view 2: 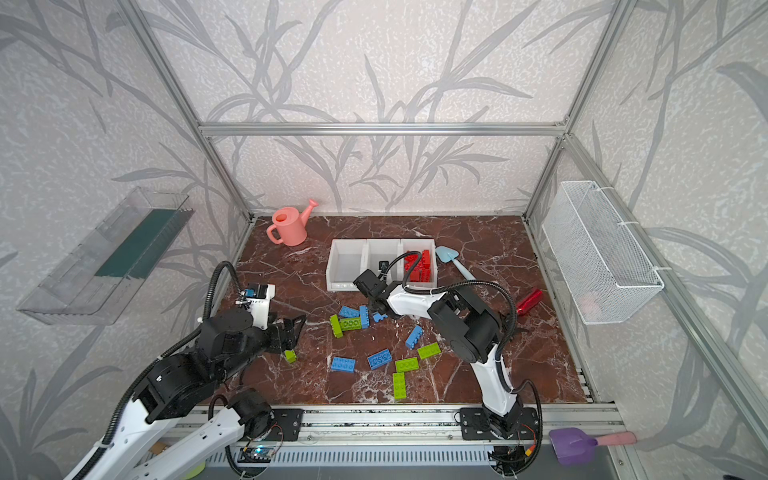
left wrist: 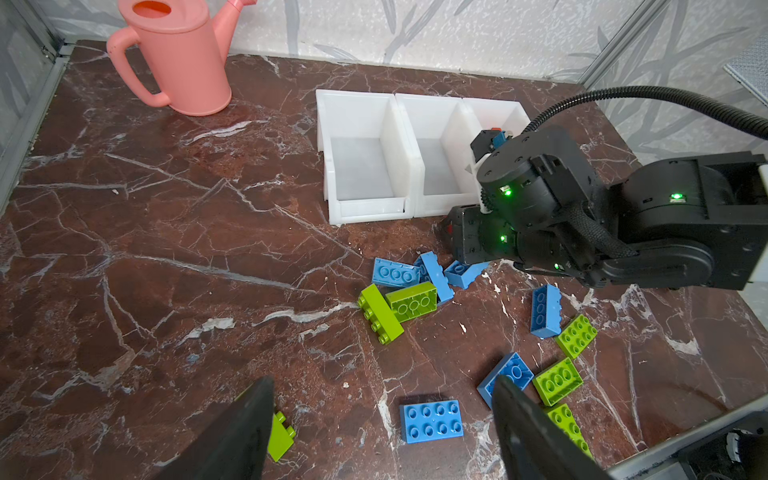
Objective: Sort the legos into containers by color
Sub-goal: 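Grasp the red brick at the bin front with the right gripper and lift it, then carry the red brick over the compartment nearest the trowel and release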
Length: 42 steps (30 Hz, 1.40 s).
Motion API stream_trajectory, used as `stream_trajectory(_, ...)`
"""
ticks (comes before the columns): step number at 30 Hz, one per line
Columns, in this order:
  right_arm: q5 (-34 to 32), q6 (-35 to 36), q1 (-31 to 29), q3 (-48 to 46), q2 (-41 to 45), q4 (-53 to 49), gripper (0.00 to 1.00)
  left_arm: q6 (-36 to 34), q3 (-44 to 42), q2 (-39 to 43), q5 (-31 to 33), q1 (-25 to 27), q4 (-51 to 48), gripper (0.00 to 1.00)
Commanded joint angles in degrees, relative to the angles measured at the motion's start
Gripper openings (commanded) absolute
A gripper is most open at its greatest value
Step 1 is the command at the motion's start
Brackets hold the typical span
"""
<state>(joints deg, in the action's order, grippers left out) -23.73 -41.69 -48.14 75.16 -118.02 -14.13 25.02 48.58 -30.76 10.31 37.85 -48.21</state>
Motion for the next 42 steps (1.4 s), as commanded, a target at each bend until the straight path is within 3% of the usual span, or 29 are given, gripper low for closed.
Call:
stream_trajectory(1, 1.04, 0.95, 0.15, -2.32, 2.41, -2.17, 0.43, -0.76, -0.73, -0.61, 0.24, -0.3, 0.19, 0.82)
stream_trajectory(5, 2.4, 3.38, 0.15, -3.77, 4.23, -1.65, 0.29, -0.7, -0.7, -1.39, 0.4, -0.32, 0.04, 0.82)
stream_trajectory(8, 2.77, 4.37, 0.15, -4.11, 5.28, -3.06, 0.26, -0.57, -0.74, -1.66, 0.93, -0.32, -0.12, 0.82)
stream_trajectory(16, 4.88, 8.48, 0.15, -6.29, 10.31, -4.85, 0.23, -0.28, -0.67, -2.96, 1.51, -0.27, -0.26, 0.82)
stream_trajectory(22, 10.63, 17.75, 0.15, -8.06, 16.37, -5.62, 0.21, -0.03, -0.76, -3.26, 1.73, -0.31, -0.33, 0.82)
stream_trajectory(27, 11.48, 20.59, 1.04, -9.16, 22.52, -4.39, 0.21, 0.18, -0.85, -3.22, 2.03, -0.31, -0.39, 0.82)
stream_trajectory(34, 17.58, 23.52, 8.31, -4.02, 25.48, -7.73, 0.21, 0.11, -0.92, -3.46, 1.82, -0.29, -0.38, 0.82)
stream_trajectory(42, 27.94, 22.78, 20.28, 3.32, 18.65, -7.68, 0.21, 0.52, -0.84, -4.8, 2.04, -0.32, -0.99, 0.82)
